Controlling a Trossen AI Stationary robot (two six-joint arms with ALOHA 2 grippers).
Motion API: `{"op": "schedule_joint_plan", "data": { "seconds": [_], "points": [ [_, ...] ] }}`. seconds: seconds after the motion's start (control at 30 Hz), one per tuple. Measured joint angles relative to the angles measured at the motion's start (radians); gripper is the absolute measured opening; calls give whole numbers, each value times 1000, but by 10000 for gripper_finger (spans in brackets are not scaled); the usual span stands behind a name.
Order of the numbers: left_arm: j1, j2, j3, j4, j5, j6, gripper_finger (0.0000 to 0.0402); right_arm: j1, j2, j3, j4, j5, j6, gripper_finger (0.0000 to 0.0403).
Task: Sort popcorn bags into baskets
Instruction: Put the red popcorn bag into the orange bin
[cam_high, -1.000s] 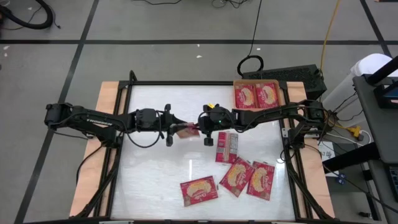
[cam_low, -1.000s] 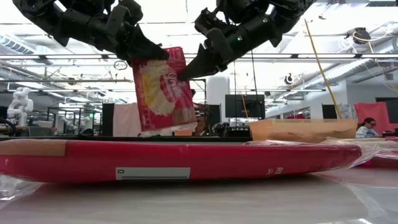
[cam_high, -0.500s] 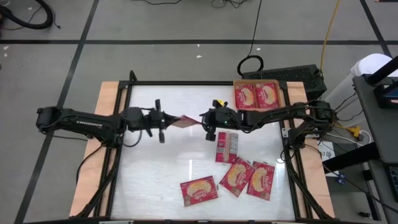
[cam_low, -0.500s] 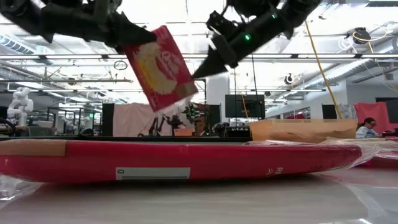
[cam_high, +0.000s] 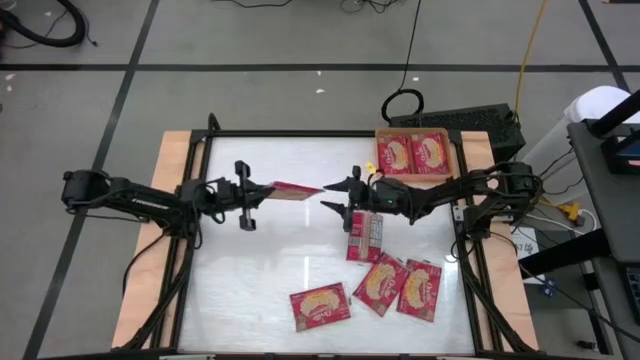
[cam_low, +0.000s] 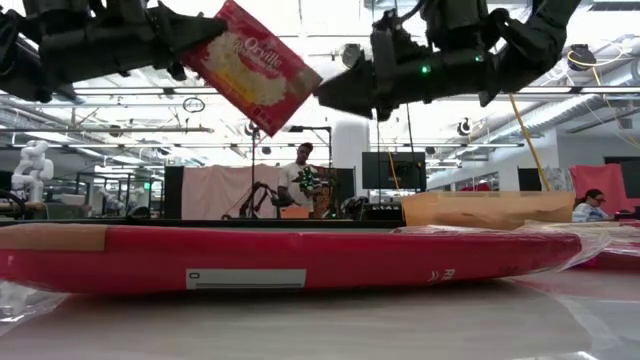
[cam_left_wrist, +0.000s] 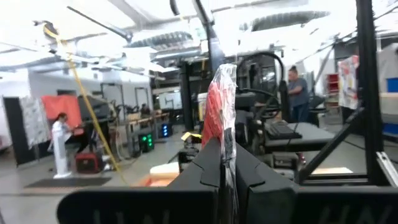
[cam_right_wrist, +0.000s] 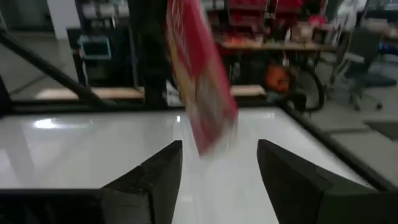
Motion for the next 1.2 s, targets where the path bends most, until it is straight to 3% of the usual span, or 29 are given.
{"op": "schedule_joint_plan", "data": {
  "seconds": [0.27, 0.43, 0.6, 0.8, 0.97, 1.07, 1.2],
  "points": [
    [0, 116, 35, 135, 67, 11, 7, 0, 0, 22, 83, -86, -35, 167],
    [-1, 158, 64, 144, 102, 10, 6, 0, 0, 22, 118, -103, -54, 93],
    [3, 161, 69, 88, 100, -12, 35, 0, -1, 22, 62, -103, -81, 12],
    [-7, 113, 69, -77, 12, -14, 90, -1, -120, 22, -233, -99, -95, 28],
    [2, 52, 88, -186, -27, -100, 147, -2, -228, 33, -535, -68, -69, 11],
    [15, 35, 181, -395, -26, -152, 165, -2, -236, 77, -690, -17, -33, 7],
    [14, 77, 389, -795, -50, -140, 170, -2, -193, 111, -725, -18, -36, 19]
  ]
}}
